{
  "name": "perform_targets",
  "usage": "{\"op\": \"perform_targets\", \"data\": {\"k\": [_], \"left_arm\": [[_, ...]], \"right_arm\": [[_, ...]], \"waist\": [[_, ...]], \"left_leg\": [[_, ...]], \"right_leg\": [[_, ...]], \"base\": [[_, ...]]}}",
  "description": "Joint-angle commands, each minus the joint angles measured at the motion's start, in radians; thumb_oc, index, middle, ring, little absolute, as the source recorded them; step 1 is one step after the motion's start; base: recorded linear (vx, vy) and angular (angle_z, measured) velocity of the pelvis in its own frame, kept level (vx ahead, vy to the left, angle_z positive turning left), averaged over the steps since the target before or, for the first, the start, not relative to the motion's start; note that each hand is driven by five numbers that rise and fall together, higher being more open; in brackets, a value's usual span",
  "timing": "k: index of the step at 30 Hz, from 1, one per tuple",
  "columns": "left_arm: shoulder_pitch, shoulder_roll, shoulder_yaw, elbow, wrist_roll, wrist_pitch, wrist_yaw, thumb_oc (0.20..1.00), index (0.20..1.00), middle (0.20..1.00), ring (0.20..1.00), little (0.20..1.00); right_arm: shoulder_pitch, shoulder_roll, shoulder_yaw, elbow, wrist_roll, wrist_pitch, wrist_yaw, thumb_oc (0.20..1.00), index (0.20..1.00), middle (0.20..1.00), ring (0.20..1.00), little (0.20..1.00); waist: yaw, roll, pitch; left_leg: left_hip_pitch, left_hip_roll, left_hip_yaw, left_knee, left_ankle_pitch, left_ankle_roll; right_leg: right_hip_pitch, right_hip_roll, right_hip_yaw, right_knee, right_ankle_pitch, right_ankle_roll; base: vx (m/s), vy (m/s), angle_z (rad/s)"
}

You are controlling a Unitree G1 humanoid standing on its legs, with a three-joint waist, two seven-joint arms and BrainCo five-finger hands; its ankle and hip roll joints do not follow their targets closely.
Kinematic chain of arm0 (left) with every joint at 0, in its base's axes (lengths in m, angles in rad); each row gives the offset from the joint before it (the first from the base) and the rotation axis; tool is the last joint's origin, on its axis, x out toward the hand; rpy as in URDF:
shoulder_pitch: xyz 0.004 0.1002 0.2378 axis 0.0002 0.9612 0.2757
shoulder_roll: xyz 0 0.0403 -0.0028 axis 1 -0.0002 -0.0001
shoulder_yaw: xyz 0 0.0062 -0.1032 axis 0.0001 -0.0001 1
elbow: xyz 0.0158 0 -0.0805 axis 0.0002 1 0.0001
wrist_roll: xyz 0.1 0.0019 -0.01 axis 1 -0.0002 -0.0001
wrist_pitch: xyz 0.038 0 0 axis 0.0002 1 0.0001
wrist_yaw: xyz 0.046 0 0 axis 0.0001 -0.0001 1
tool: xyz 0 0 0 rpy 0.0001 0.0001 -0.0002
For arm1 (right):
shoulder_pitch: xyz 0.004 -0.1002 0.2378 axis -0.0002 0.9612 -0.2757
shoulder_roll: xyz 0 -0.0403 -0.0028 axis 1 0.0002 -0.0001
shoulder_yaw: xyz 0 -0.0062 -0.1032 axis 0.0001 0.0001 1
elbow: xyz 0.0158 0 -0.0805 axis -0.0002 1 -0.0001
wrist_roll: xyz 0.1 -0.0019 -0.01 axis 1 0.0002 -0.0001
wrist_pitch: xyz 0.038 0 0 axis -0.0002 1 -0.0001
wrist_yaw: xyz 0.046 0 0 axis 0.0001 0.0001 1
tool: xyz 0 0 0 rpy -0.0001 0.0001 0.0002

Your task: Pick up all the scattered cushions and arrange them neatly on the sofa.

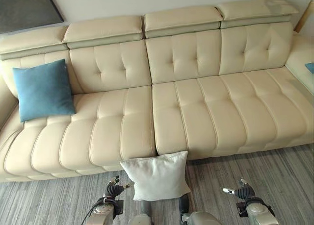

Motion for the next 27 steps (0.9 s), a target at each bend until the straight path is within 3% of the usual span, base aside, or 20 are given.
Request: {"op": "perform_targets", "data": {"k": [1, 8, 11, 16, 22, 23, 27], "left_arm": [[-0.018, 0.036, 0.01, -0.006, 0.029, -0.019, -0.004, 1.0, 1.0, 1.0, 1.0, 1.0], [-0.043, 0.024, 0.001, 0.135, 0.06, -0.018, 0.0, 1.0, 1.0, 1.0, 1.0, 1.0], [-0.095, 0.028, -0.009, 0.213, 0.053, -0.022, 0.028, 1.0, 1.0, 1.0, 1.0, 1.0], [-0.221, 0.054, -0.013, 0.331, -0.02, -0.044, 0.079, 1.0, 1.0, 1.0, 1.0, 1.0], [-0.378, 0.141, 0.023, 0.427, -0.112, -0.078, 0.138, 1.0, 1.0, 1.0, 1.0, 1.0], [-0.42, 0.164, 0.017, 0.434, -0.118, -0.083, 0.147, 1.0, 1.0, 1.0, 1.0, 1.0], [-0.566, 0.252, -0.008, 0.411, -0.102, -0.095, 0.197, 1.0, 1.0, 1.0, 1.0, 1.0]], "right_arm": [[-0.035, -0.013, -0.005, -0.031, -0.027, -0.025, 0.001, 1.0, 1.0, 1.0, 1.0, 1.0], [-0.05, 0.003, 0.024, 0.007, -0.035, -0.024, 0.008, 1.0, 1.0, 1.0, 1.0, 1.0], [-0.094, 0.005, 0.054, 0.055, -0.034, -0.025, -0.005, 1.0, 1.0, 1.0, 1.0, 1.0], [-0.223, -0.005, 0.082, 0.183, 0.009, -0.024, -0.05, 1.0, 1.0, 1.0, 1.0, 1.0], [-0.391, -0.023, 0.045, 0.27, 0.161, -0.059, -0.122, 1.0, 1.0, 1.0, 1.0, 1.0], [-0.433, -0.029, 0.047, 0.273, 0.185, -0.072, -0.137, 1.0, 1.0, 1.0, 1.0, 1.0], [-0.604, -0.08, 0.05, 0.21, 0.245, -0.12, -0.204, 1.0, 1.0, 1.0, 1.0, 1.0]], "waist": [[0.018, -0.035, -0.012], [0.019, -0.045, -0.019], [0.023, -0.05, 0.006], [0.033, -0.057, 0.097], [0.03, -0.052, 0.157], [0.028, -0.052, 0.17], [0.02, -0.052, 0.21]], "left_leg": [[0.049, -0.027, 0.008, 0.014, -0.045, 0.004], [0.084, -0.04, 0.016, -0.01, -0.07, 0.017], [0.03, -0.042, 0.011, 0.004, -0.072, 0.02], [-0.207, -0.039, -0.013, 0.117, -0.069, 0.02], [-0.545, -0.044, -0.013, 0.243, -0.061, 0.01], [-0.599, -0.038, -0.021, 0.277, -0.09, 0.003], [-0.843, -0.019, -0.041, 0.397, -0.109, 0.007]], "right_leg": [[0.079, -0.113, 0.069, 0.098, -0.201, 0.124], [0.099, -0.126, 0.078, 0.075, -0.194, 0.142], [0.041, -0.132, 0.081, 0.089, -0.19, 0.146], [-0.199, -0.138, 0.079, 0.197, -0.182, 0.137], [-0.536, -0.155, 0.063, 0.323, -0.164, 0.132], [-0.594, -0.158, 0.068, 0.362, -0.189, 0.137], [-0.834, -0.174, 0.075, 0.479, -0.197, 0.138]], "base": [[0.09, 0.057, -0.05], [0.09, 0.049, 0.0], [-0.08, 0.01, -0.06], [-0.22, -0.023, 0.05], [-0.14, -0.014, 0.11], [-0.08, -0.018, 0.08], [-0.08, 0.0, 0.09]]}}
